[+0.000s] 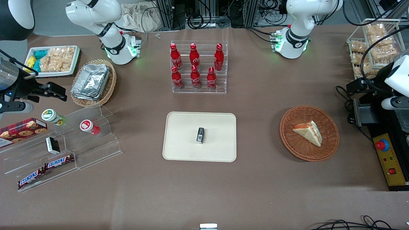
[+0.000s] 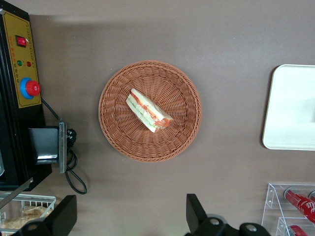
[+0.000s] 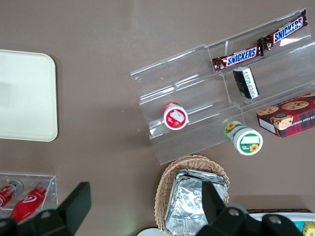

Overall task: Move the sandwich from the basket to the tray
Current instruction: 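Move the left gripper over the wicker basket toward the wrapped sandwich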

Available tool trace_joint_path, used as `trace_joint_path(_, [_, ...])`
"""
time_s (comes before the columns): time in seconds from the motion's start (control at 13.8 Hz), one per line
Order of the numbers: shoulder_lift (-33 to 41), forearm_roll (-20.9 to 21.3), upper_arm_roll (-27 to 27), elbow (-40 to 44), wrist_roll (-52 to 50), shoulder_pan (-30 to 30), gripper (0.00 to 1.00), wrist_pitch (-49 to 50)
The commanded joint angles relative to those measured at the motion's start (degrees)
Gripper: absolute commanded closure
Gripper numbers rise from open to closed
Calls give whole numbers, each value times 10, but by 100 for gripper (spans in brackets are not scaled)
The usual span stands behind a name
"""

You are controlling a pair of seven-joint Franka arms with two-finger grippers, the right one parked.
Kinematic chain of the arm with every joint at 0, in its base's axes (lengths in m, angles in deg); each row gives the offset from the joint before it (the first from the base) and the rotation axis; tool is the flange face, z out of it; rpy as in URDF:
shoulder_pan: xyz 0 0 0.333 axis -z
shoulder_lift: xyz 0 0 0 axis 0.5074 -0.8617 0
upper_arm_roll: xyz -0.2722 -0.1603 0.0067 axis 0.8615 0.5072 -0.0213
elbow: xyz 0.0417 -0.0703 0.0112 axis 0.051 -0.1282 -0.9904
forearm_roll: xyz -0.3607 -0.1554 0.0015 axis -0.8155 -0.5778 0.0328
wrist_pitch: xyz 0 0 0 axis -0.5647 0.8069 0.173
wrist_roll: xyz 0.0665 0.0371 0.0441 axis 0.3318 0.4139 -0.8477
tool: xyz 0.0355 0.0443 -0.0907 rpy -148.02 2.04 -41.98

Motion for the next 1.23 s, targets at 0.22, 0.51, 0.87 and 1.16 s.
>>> trace_joint_path(0.22, [-4,7,-1,7,-25,2,0,1])
trace_joint_path(0.51, [-10,-2,0,-37,-125,6,0,-35])
trace_joint_path(0.87, [-10,-10,1,-142,-272,8,0,-114])
trace_joint_path(1.16, [-7,-10,0,-242,-311,6,1,-215])
